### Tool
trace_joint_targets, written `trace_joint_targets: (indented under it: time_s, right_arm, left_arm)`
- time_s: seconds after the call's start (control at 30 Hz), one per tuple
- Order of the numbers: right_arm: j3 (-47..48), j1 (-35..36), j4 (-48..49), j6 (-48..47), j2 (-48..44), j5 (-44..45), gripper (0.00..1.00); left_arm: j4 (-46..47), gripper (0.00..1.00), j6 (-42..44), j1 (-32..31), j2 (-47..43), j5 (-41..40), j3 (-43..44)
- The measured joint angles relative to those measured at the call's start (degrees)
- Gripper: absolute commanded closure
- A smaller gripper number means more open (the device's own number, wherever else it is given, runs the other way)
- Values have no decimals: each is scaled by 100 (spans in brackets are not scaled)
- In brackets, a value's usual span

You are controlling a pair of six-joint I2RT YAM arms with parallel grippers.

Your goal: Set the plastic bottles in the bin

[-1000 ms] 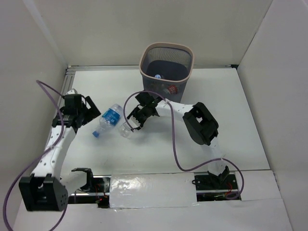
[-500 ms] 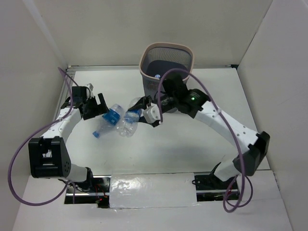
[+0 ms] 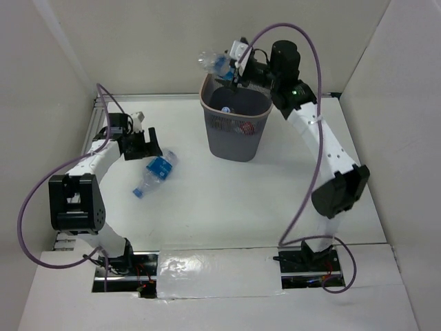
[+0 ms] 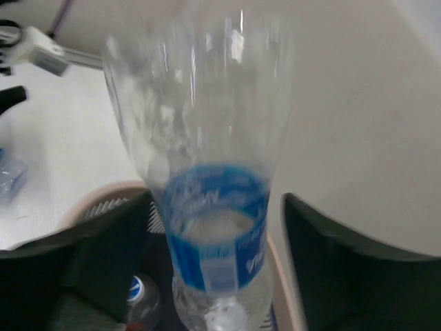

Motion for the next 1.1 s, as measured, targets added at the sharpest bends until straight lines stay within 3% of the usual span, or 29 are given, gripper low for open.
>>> trace_joint_targets:
  time_s: [0.1,0.2,0.37,0.5,0.57,0.6,0.67,0.7,0.73,0.8,0.83,0.93,1.1]
  right_arm:
    - [879,-334,-520,210,837,111,0]
    - [1139,-448,-962,498,1161,94,0]
    - [389,-632,-933,916,667,-13,0]
    - [24,-933,-824,1287,37,-219,0]
    - [-114,-1202,-719,1528,-317,-363,0]
    - [-216,-1360,-601,1661,-509,-455,0]
    - [-448,-1670,-404,1882,-892,-592,0]
    - [-629,-1808,-282,1971,-1095,-660,0]
    - [-804,-1917,-192,2055,-1285,-721,0]
    - [-1137,-2024,-81,2120,-1589,-894,15]
    - [-1228,-2035,-96,2118,-1679,-968,31]
    - [-1340,-2072,-260,1930,-1801,-1314,100]
    - [-2096,-2085,-977,1204,-2186,-1794,100]
  left_arm:
    - [-87,0,197,-90,315,-37,238]
    - [-192,0,409,-323,634,-140,424]
    - [-431,1,675,-870,1274,-380,772]
    - [-584,14,778,-1150,1803,-673,931]
    - [-634,27,822,-1176,1856,-774,1045]
    - [-649,44,841,-1176,1873,-826,1062]
    - [-671,60,828,-1178,1862,-824,1069]
    - [-678,85,822,-1182,1832,-846,1073]
    - [-686,98,796,-1200,1794,-861,1073]
    - [-737,100,743,-1244,1620,-940,1075]
    - [-796,100,697,-1255,1523,-960,1071]
    - [-1056,100,514,-1283,1099,-940,1095]
    - [-1222,100,-48,-1331,4,-640,2157]
